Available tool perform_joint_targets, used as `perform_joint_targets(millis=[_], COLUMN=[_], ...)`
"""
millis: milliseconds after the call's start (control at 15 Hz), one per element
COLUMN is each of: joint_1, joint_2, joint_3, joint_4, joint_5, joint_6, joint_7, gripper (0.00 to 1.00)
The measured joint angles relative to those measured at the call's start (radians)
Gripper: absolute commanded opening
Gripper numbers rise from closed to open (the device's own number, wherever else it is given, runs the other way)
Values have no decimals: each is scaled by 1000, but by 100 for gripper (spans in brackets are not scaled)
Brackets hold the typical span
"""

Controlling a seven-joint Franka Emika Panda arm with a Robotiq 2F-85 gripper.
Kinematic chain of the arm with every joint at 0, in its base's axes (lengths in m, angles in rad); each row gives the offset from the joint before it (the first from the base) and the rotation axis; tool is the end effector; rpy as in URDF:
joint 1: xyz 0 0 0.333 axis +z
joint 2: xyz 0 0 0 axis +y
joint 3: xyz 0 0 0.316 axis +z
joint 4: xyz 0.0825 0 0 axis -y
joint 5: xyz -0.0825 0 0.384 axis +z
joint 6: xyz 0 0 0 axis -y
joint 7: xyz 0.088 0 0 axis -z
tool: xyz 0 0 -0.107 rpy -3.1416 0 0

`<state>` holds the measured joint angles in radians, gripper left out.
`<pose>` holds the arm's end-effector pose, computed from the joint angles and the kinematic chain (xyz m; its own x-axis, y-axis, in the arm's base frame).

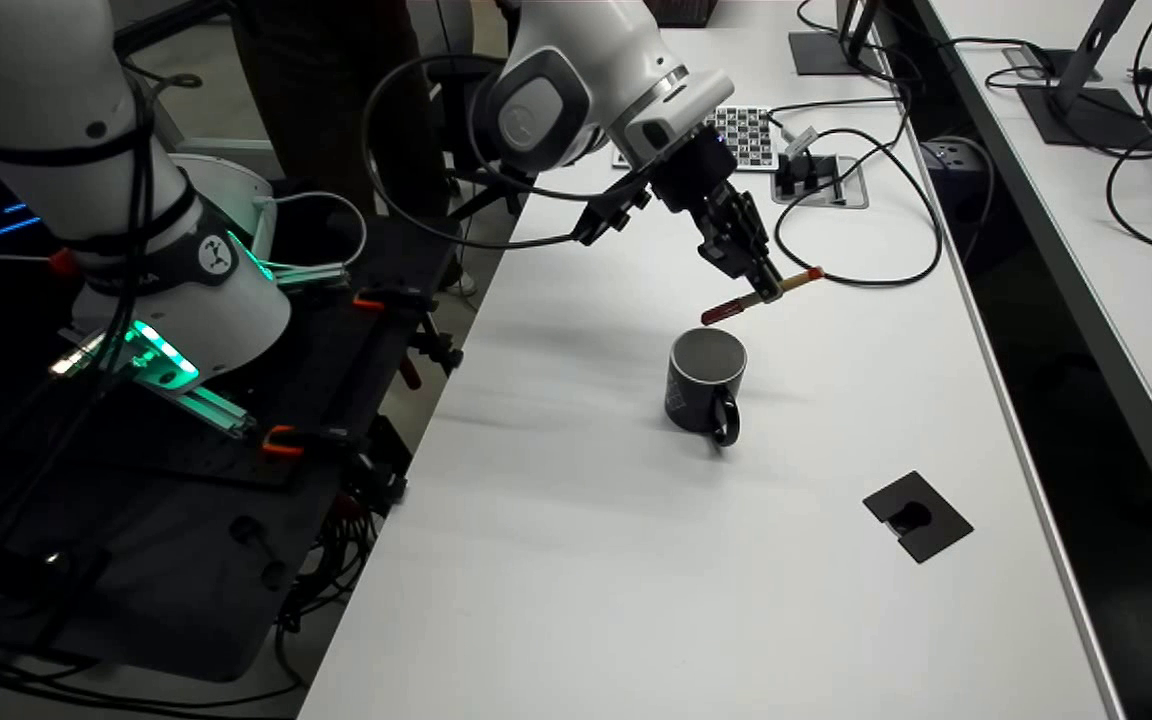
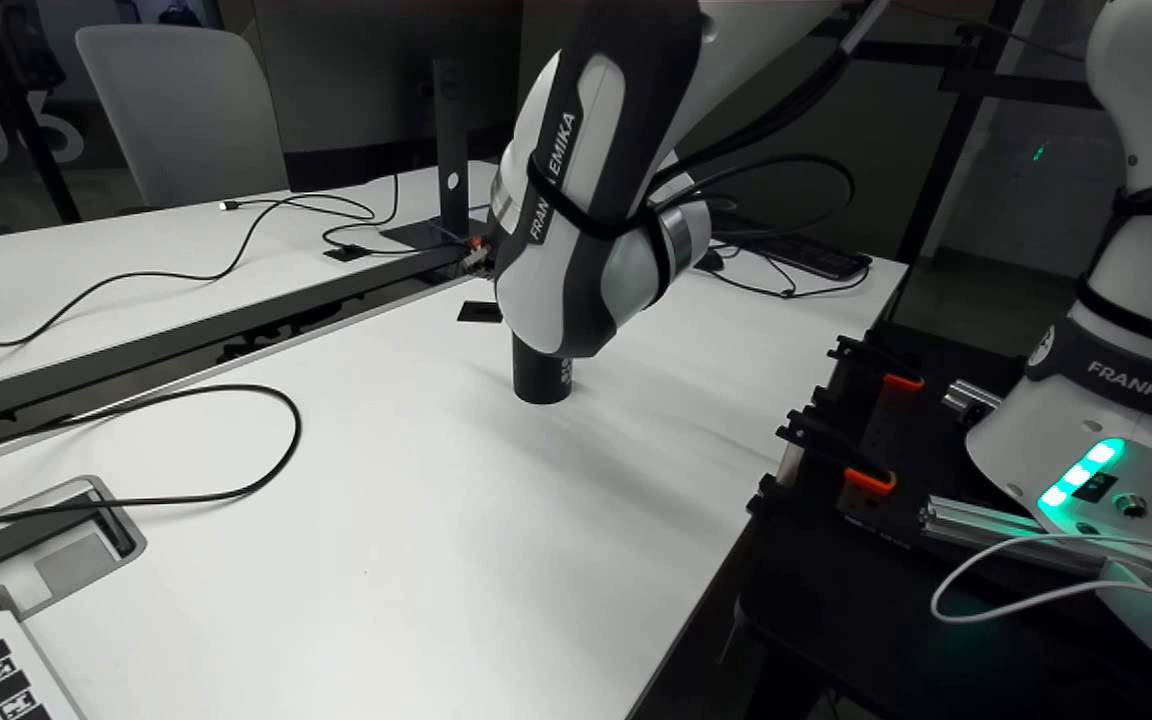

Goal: Pick up the pen from the table and place it in the black mug cup.

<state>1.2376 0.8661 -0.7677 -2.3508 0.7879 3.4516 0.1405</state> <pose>0.4957 0.1367 0.1605 0.7101 -0.0251 0.7037 -0.2549 -0.9408 0.2236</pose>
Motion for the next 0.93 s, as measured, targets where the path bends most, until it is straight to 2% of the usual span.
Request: perform_joint_targets(millis=[333,933], joint_1=[-1,35], joint_2=[3,79], joint_3=[-1,-35], joint_4=[3,2], joint_5=[17,185], joint_6=[-3,-40], joint_7=[9,47], gripper=[4,4])
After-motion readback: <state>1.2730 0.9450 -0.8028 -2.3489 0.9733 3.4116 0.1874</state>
